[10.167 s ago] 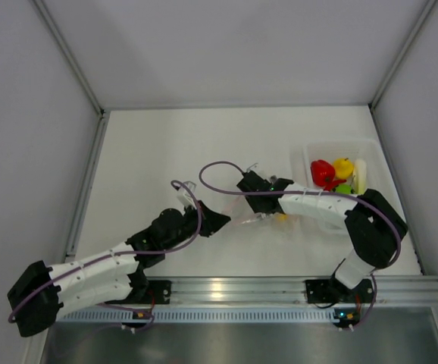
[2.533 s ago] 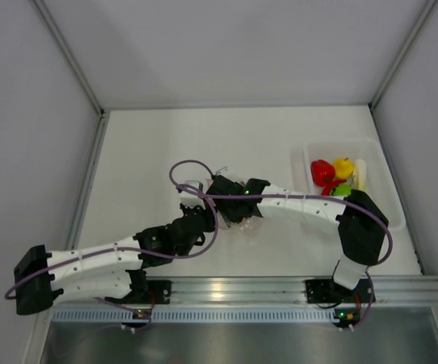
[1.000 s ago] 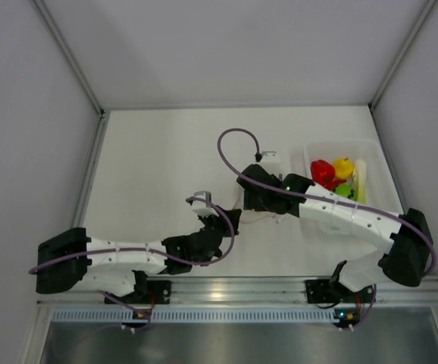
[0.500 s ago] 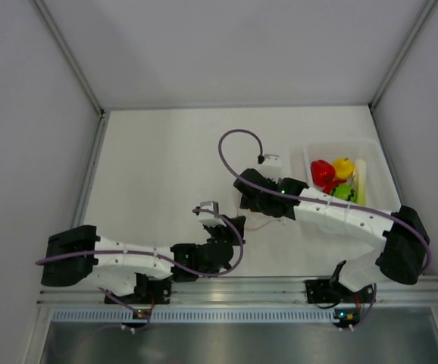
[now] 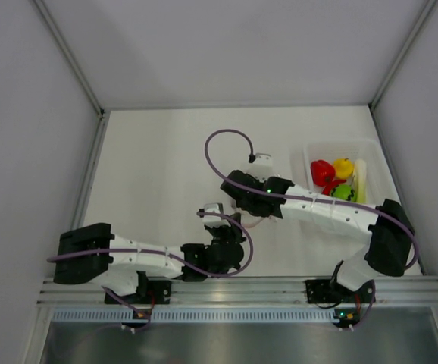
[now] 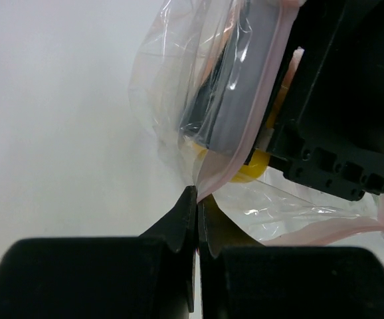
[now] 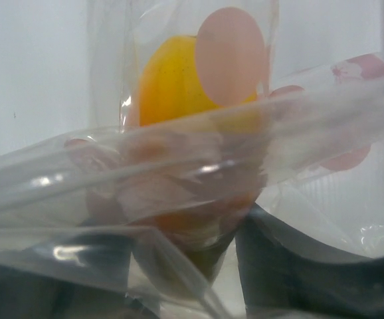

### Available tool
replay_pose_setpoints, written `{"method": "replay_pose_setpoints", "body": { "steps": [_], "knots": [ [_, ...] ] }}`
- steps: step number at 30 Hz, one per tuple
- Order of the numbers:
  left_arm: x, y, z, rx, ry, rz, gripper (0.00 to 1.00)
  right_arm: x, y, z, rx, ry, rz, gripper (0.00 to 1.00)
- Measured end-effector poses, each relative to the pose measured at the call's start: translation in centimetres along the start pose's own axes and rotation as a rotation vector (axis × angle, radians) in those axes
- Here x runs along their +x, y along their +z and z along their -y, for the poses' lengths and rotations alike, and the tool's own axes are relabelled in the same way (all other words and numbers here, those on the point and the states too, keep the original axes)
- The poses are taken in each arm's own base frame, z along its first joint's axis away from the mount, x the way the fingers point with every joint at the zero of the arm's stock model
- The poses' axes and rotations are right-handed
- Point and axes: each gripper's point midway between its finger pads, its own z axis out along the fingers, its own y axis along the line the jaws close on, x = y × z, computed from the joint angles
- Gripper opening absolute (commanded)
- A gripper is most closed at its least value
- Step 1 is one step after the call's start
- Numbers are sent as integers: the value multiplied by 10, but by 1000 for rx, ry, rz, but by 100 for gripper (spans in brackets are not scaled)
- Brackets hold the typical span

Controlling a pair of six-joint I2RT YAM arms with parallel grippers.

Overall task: Open the zip-top bag and remove the fake food
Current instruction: Pick up the fake fruit from the zipper food storage bag.

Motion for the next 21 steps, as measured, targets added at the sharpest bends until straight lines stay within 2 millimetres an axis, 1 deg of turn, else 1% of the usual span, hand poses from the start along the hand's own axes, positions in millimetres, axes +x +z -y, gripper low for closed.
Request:
{"method": "replay_pose_setpoints", "body": {
  "steps": [4,7,11,13,17,21],
  "knots": [
    [-2,3,1,-10,-9,12,0,-4,-10,0,-37,25,3,0],
    [2,7,4,-9,-26,7,0,-6,-21,8,-77,71,16,0],
    [8,7,15,17,-96,-10,0,-5,-31,21,-108,122,29,0],
    [8,7,18,28,-123,-17,0,-6,-33,25,-111,142,35,0],
    [9,7,19,34,-120,-26,0,-5,-31,24,-110,145,35,0],
    [8,6,12,32,-85,-38,0,0,-26,15,-111,113,29,0]
  ]
}}
